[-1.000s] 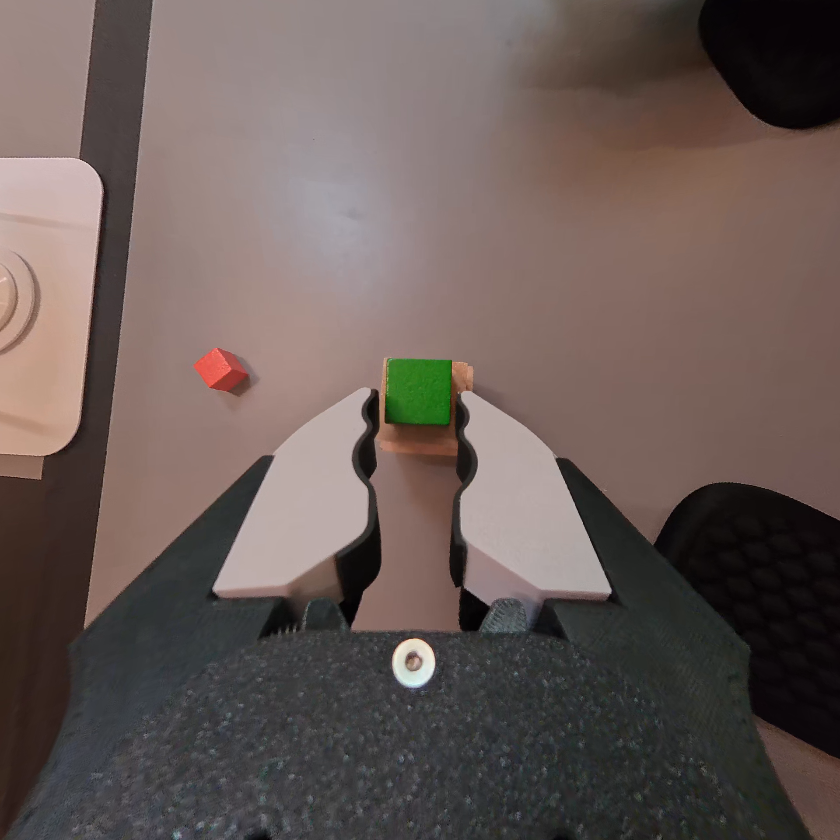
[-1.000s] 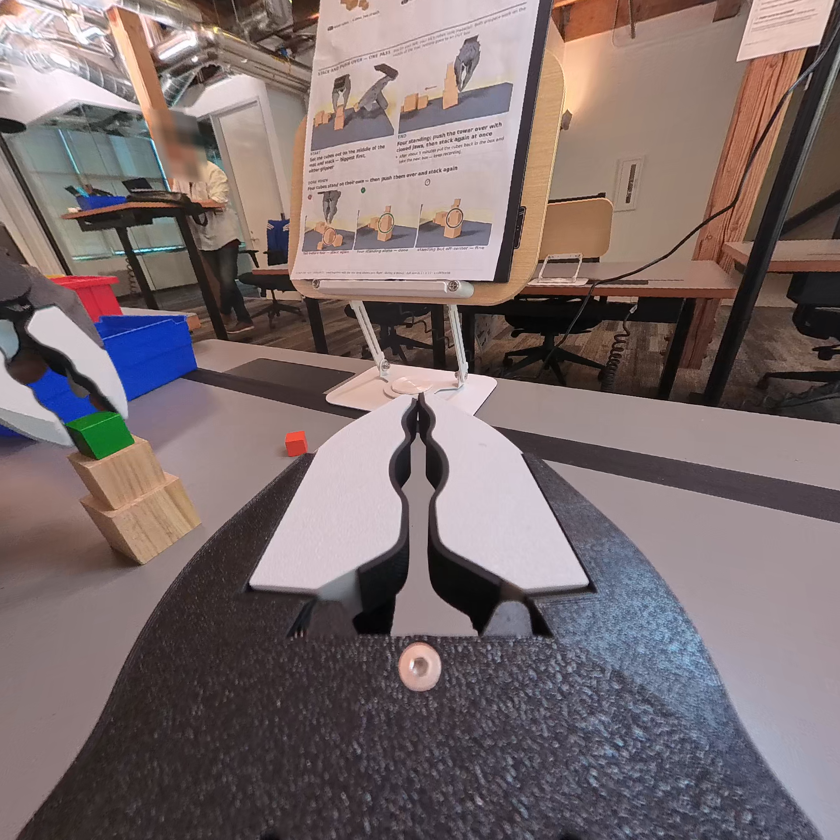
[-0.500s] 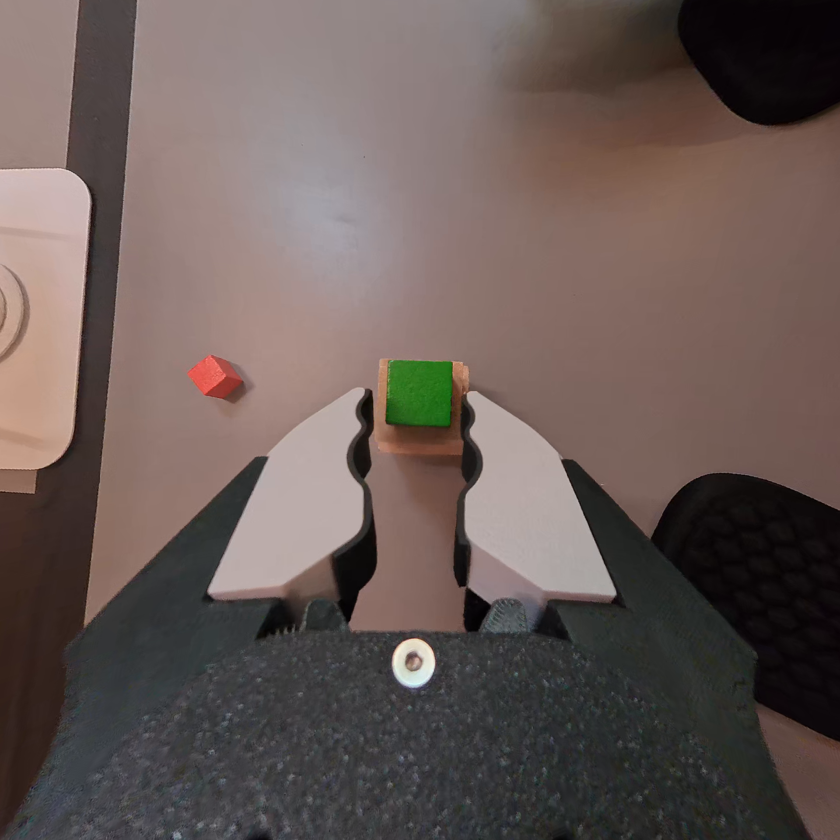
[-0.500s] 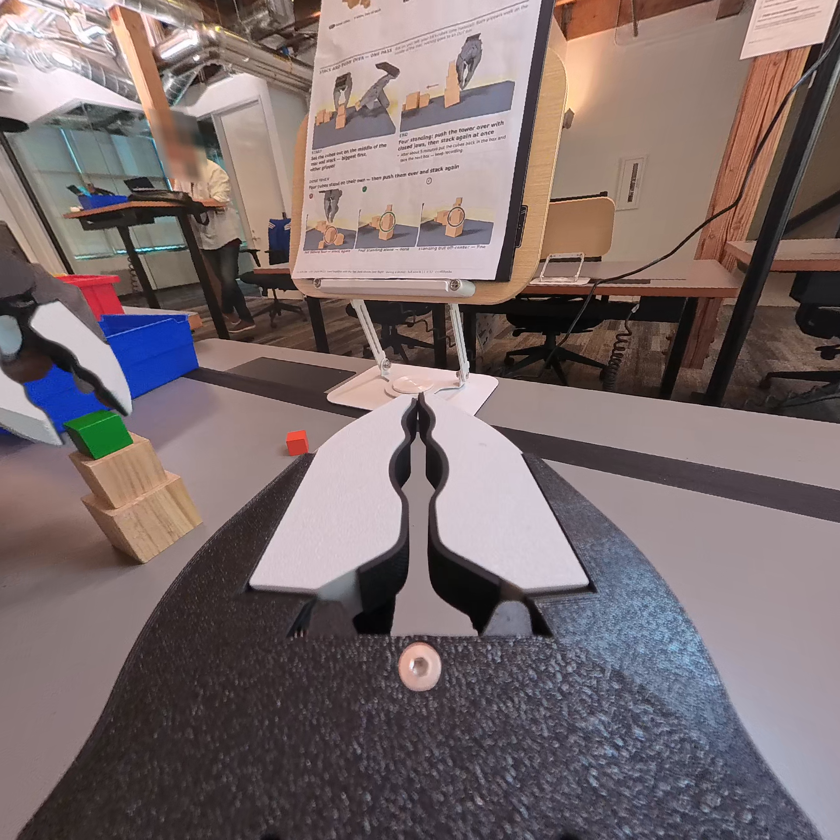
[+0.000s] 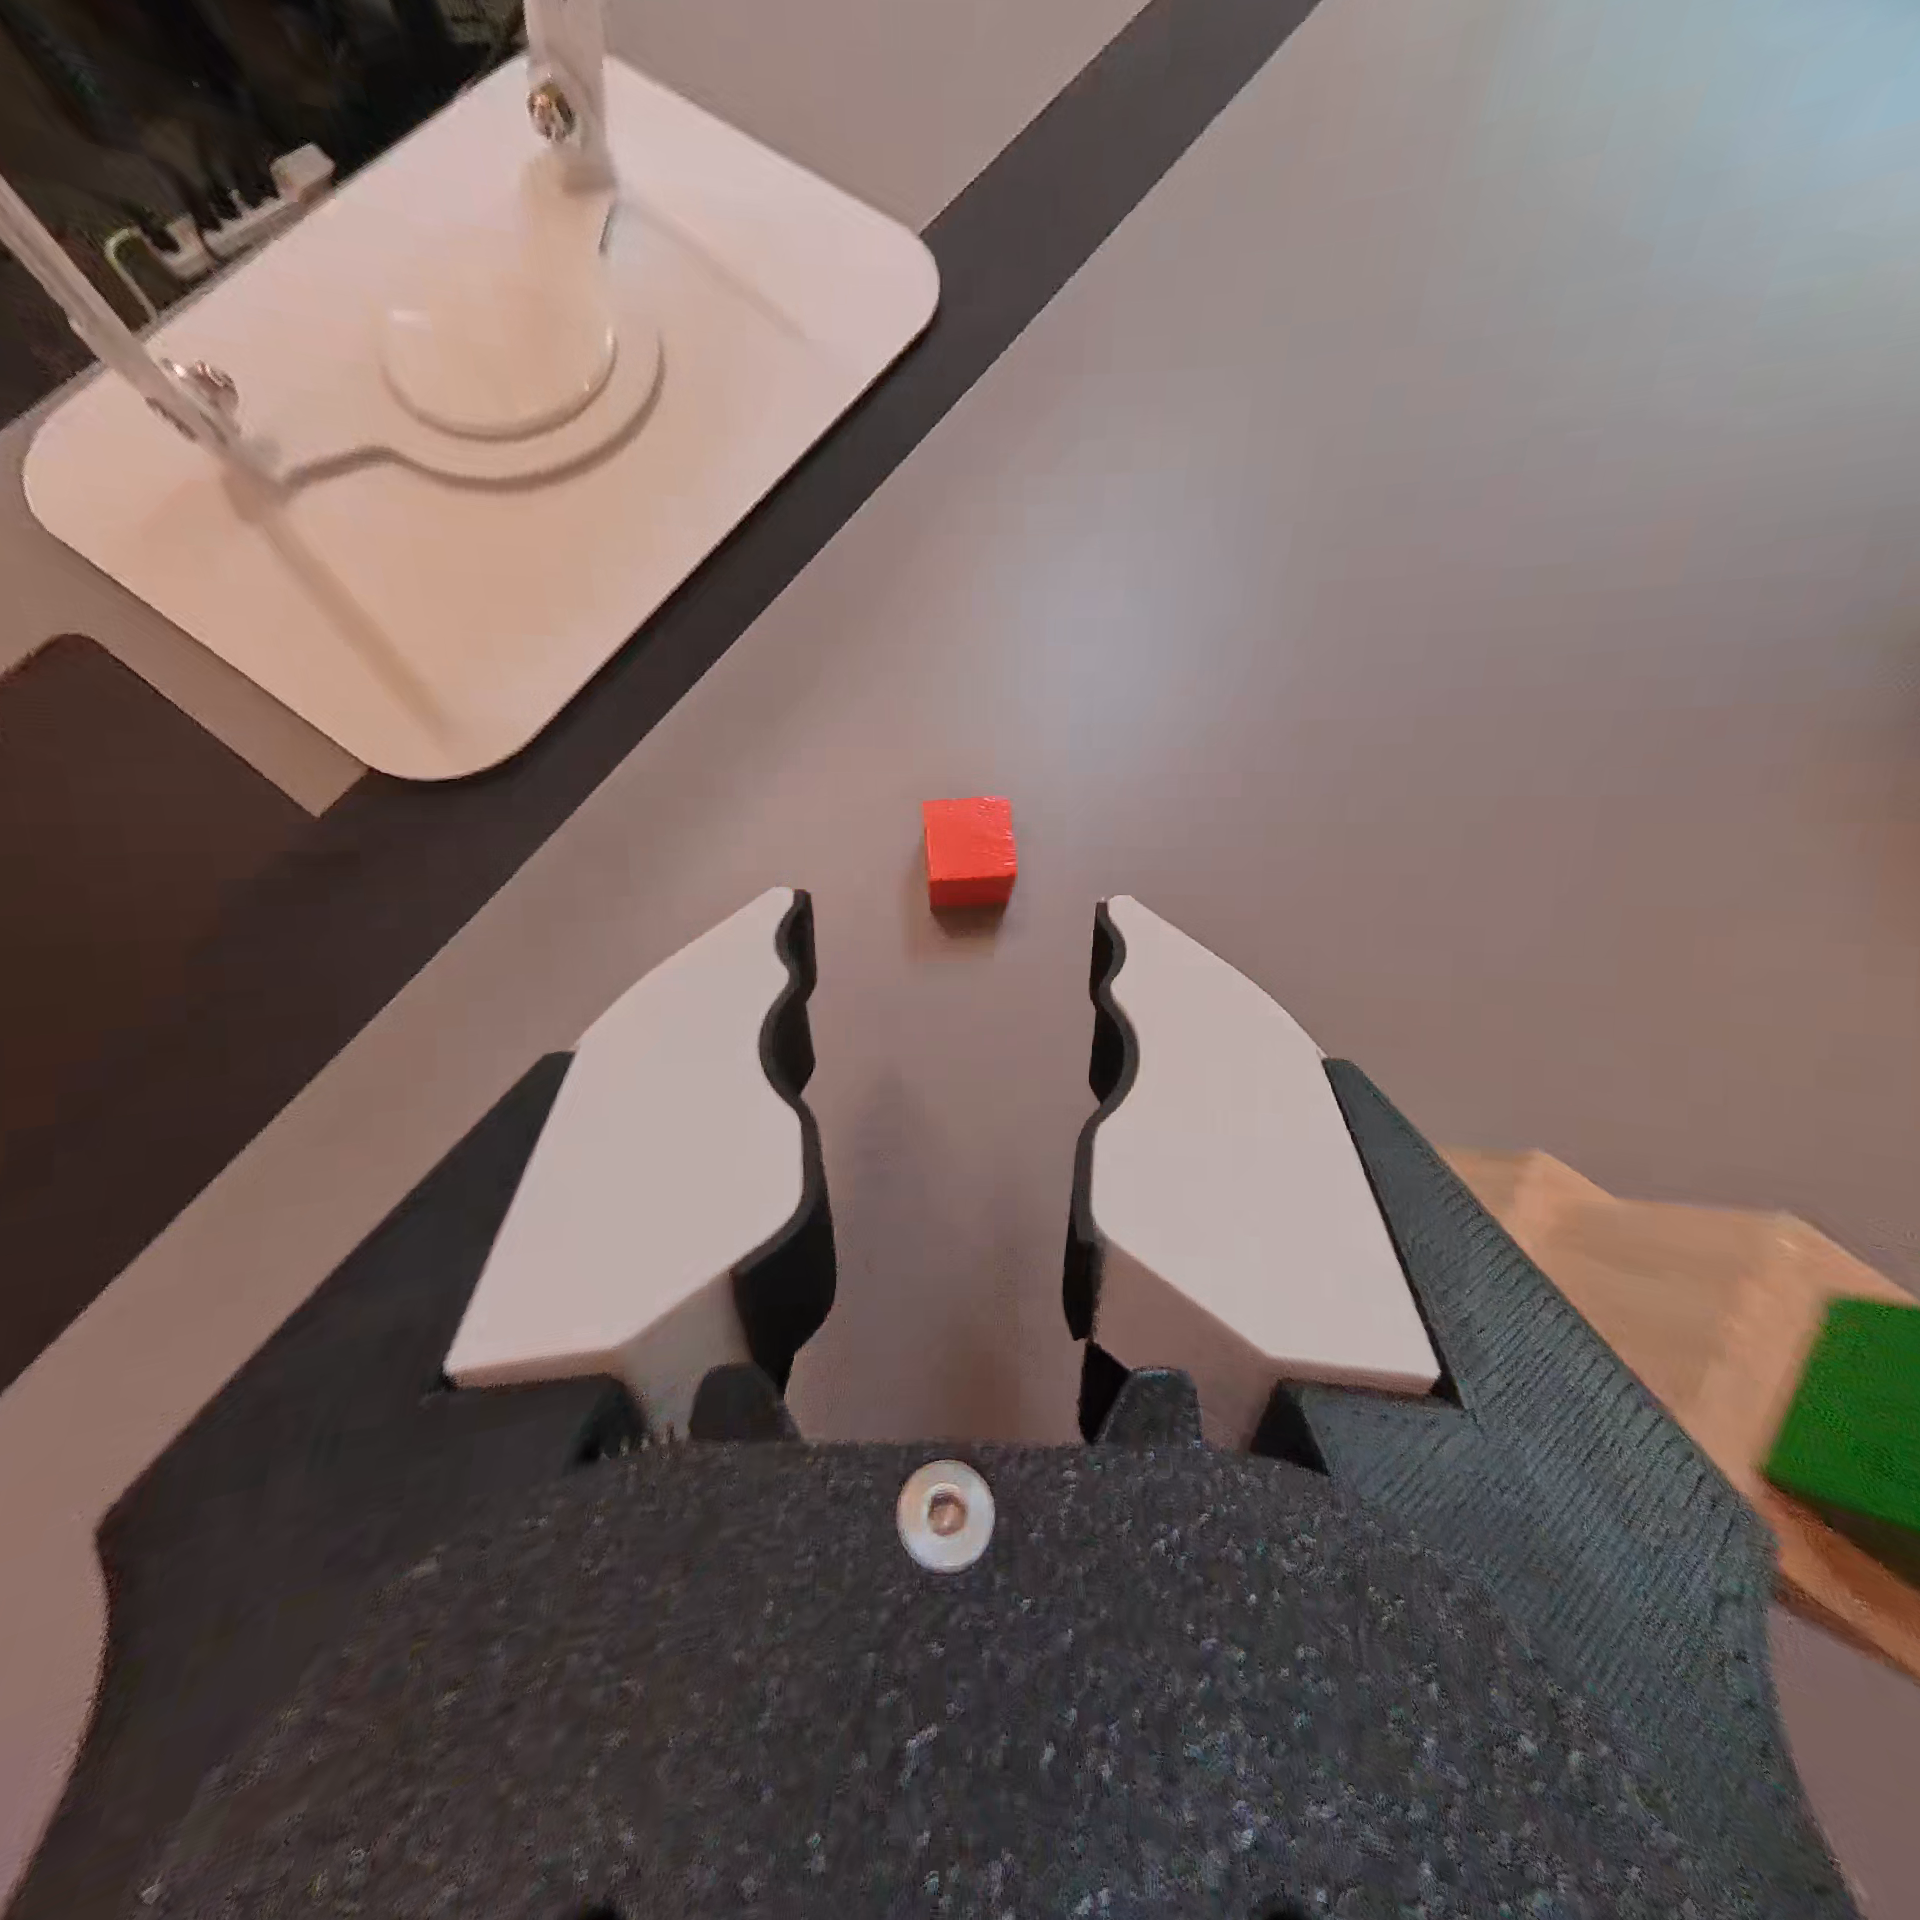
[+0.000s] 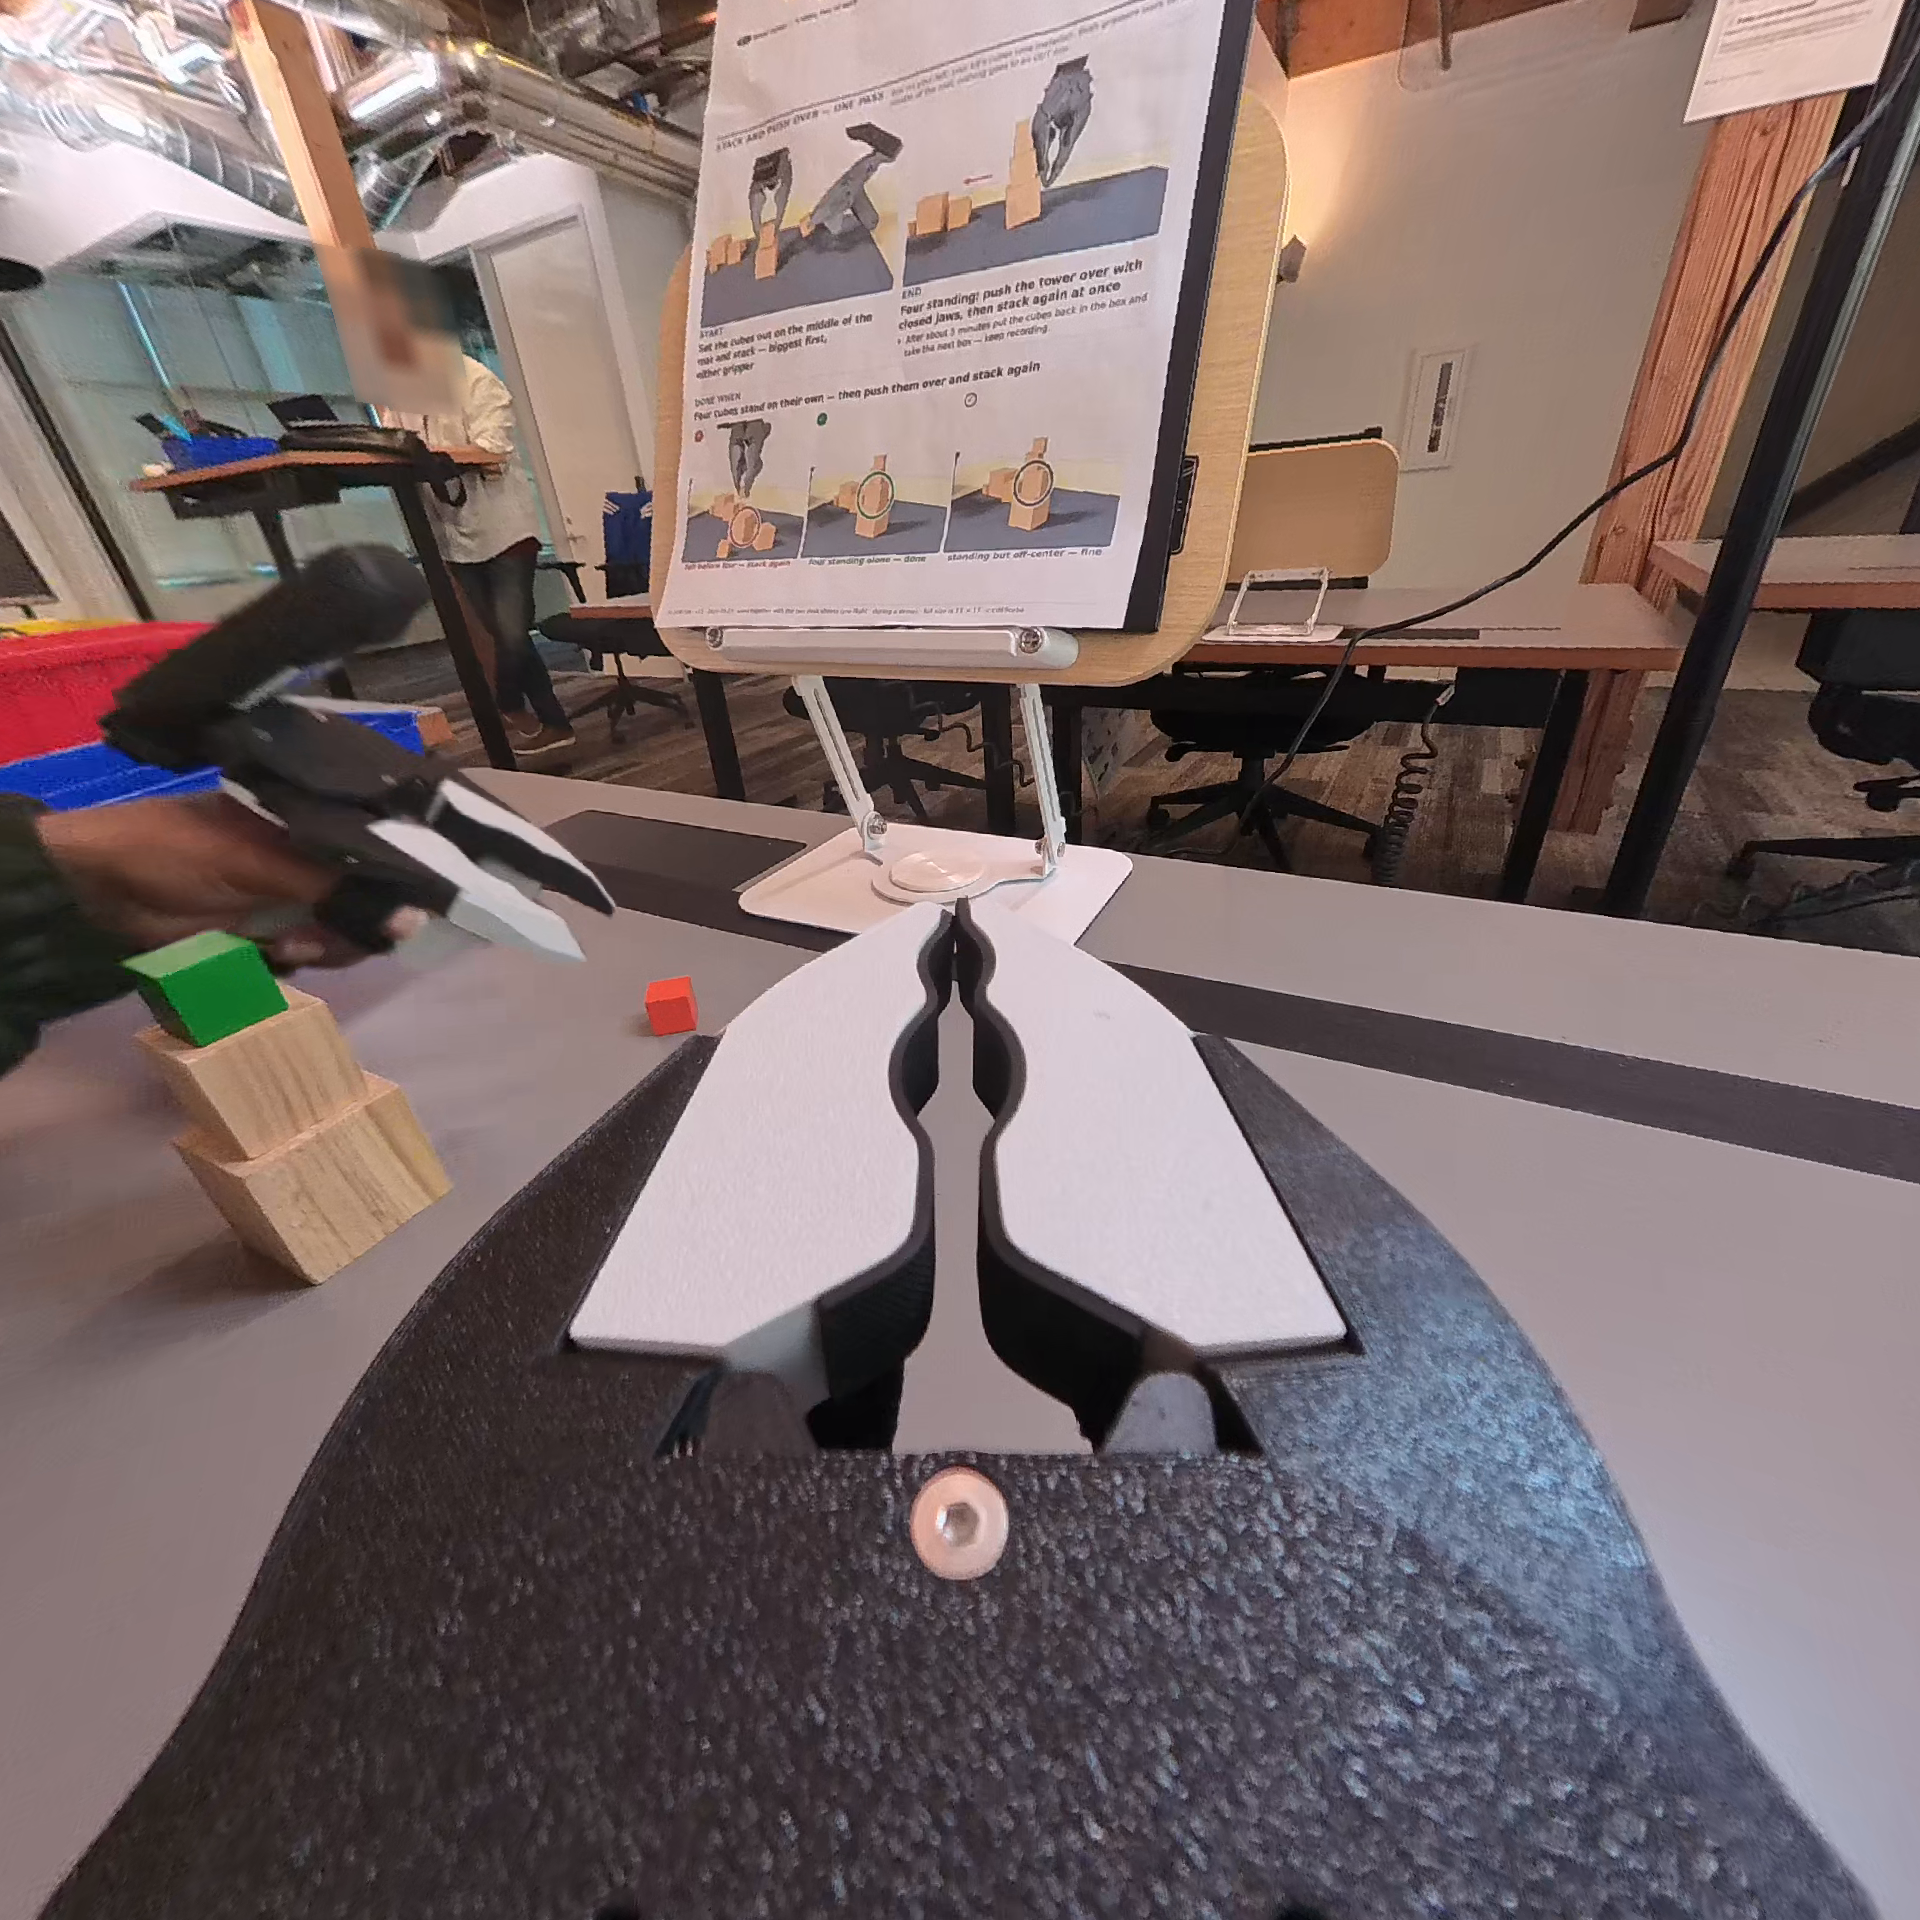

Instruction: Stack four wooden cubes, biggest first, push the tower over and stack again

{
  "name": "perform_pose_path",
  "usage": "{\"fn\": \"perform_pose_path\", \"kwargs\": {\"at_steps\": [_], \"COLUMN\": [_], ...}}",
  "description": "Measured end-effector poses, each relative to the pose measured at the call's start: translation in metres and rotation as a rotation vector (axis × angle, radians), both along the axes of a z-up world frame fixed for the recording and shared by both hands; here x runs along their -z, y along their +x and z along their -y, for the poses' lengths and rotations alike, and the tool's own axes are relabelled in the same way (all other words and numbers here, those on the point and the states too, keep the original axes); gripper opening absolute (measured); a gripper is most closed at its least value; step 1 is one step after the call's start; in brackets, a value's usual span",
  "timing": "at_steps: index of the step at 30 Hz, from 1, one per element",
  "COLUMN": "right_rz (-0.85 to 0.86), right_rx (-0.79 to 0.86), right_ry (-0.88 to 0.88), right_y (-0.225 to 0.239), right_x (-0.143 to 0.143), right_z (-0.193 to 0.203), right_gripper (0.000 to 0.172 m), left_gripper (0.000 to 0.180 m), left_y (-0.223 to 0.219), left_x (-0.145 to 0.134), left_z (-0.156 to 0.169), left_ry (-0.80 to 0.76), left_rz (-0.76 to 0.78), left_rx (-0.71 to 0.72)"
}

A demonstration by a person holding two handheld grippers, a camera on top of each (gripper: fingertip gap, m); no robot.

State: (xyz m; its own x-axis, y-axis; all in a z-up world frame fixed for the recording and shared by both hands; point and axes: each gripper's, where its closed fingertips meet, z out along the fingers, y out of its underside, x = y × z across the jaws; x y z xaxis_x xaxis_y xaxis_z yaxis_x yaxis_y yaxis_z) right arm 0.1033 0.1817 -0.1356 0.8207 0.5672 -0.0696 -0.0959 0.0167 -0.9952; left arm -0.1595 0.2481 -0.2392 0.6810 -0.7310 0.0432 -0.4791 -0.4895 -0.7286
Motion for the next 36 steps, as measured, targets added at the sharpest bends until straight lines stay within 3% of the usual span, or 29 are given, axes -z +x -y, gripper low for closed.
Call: {"fn": "perform_pose_path", "kwargs": {"at_steps": [4,8,11,12,14,18,21,24,29,36], "right_rz": [-0.01,-0.009,-0.01,-0.01,-0.013,-0.014,-0.01,-0.007,-0.003,0.001], "right_rx": [-0.001,-0.007,-0.009,-0.008,-0.009,-0.013,-0.016,-0.017,-0.016,-0.015], "right_ry": [-0.002,-0.008,-0.009,-0.01,-0.012,-0.014,-0.015,-0.014,-0.016,-0.013], "right_y": [0.001,-0.001,-0.001,-0.001,0.0,-0.001,-0.003,-0.004,-0.004,-0.004], "right_x": [-0.001,0.0,0.001,0.001,0.001,0.001,0.002,0.002,0.003,0.002], "right_z": [0.0,-0.001,-0.001,-0.001,-0.001,-0.001,-0.001,0.0,0.0,0.001], "right_gripper": [0.0,0.0,0.0,0.0,0.0,0.0,0.0,0.0,0.0,0.0], "left_gripper": [0.052,0.049,0.021,0.021,0.021,0.021,0.021,0.021,0.021,0.021], "left_y": [0.012,0.018,0.021,0.021,0.024,0.024,0.025,0.023,0.022,0.019], "left_x": [0.026,0.042,0.045,0.044,0.033,-0.02,-0.063,-0.086,-0.088,-0.074], "left_z": [-0.013,-0.017,-0.018,-0.019,-0.015,0.0,0.032,0.071,0.117,0.133], "left_ry": [-0.005,0.024,0.081,0.093,0.088,0.121,0.115,0.077,0.047,0.002], "left_rz": [0.016,-0.069,-0.137,-0.153,-0.117,0.011,0.084,0.083,0.0,-0.038], "left_rx": [-0.046,-0.018,0.027,0.035,0.061,0.157,0.317,0.472,0.591,0.6]}}
